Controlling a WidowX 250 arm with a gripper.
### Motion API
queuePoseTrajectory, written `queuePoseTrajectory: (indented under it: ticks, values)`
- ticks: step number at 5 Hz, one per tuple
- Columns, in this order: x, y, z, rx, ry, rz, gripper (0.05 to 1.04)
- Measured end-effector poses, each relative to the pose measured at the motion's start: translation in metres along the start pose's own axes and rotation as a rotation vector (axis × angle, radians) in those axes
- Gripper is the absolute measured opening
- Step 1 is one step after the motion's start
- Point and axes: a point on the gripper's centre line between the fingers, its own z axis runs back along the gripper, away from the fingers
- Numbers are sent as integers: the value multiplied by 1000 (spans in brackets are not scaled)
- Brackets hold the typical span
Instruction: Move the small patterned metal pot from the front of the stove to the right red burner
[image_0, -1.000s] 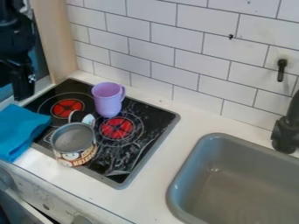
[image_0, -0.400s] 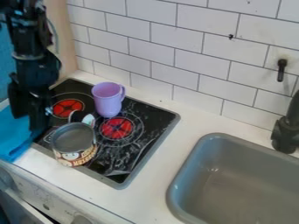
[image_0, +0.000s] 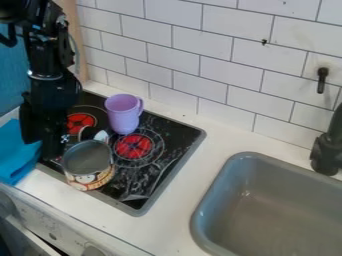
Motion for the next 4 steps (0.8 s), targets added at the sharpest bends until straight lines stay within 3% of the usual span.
queuePoseTrajectory:
  ticks: [1,2,3,4]
  values:
    - [4,-13,-5,-13,0,-27,1000]
    - [21,-46,-6,-66,-50,-100,1000]
    - [40,-86,3,-90,-113,-215,1000]
    - [48,-102,4,-90,-132,-266,1000]
